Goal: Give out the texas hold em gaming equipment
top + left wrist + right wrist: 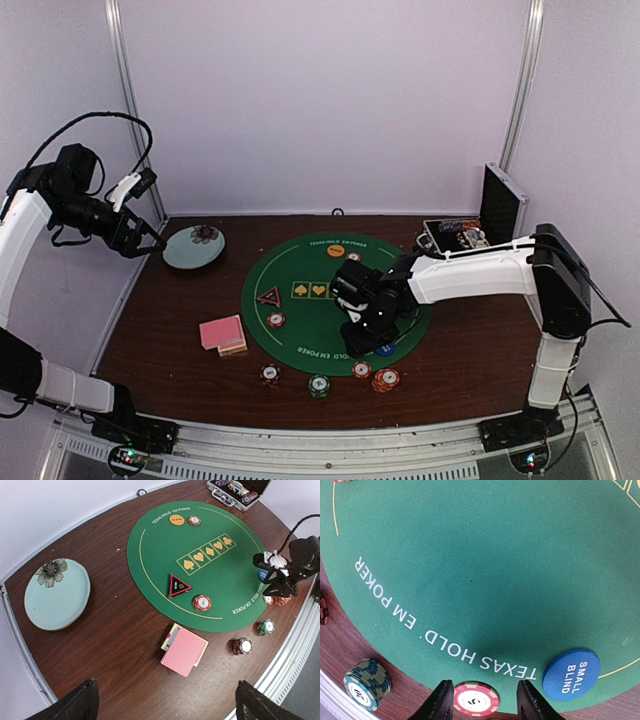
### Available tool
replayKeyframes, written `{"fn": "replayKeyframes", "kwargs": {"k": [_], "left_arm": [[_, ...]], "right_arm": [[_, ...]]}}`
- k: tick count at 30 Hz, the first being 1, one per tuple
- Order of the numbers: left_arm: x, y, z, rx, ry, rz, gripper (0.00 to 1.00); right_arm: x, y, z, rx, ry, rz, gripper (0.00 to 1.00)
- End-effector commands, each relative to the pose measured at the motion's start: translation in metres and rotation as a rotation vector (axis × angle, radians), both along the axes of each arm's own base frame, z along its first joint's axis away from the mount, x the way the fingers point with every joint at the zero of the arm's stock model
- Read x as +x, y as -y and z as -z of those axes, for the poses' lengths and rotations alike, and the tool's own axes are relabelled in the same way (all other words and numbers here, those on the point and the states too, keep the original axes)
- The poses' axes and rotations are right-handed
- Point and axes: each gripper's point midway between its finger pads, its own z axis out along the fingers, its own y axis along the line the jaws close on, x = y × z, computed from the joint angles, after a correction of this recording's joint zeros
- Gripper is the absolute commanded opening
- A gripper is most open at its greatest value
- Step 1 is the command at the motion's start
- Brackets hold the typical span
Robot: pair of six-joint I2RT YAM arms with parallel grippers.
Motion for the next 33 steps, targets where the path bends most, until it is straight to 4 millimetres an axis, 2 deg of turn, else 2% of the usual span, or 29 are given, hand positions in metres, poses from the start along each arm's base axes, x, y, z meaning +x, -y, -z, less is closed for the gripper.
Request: {"fn": "replayKeyframes", "kwargs": {"k": [1, 14, 22, 33], "left_arm": [[0.006, 0.001, -0.013, -0.011, 0.053, 0.001, 0.98], [0.005, 0.0, -0.01, -0.004, 0.05, -0.001, 0.98], [0.005, 0.0, -0.009, -0.005, 0.049, -0.001, 0.98], [0.004, 0.0, -0.01, -0.004, 0.052, 0.002, 0.98]], "right_arm": [[-0.004, -0.007, -0.006, 0.046, 0.01, 0.007, 0.47], [-0.01, -0.016, 0.02, 0.042, -0.029, -0.008, 0.45], [-0.014, -0.013, 0.03, 0.022, -0.04, -0.013, 0.43], [-0.041, -0.012, 0.038, 0.018, -0.073, -0.02, 0.4]]}}
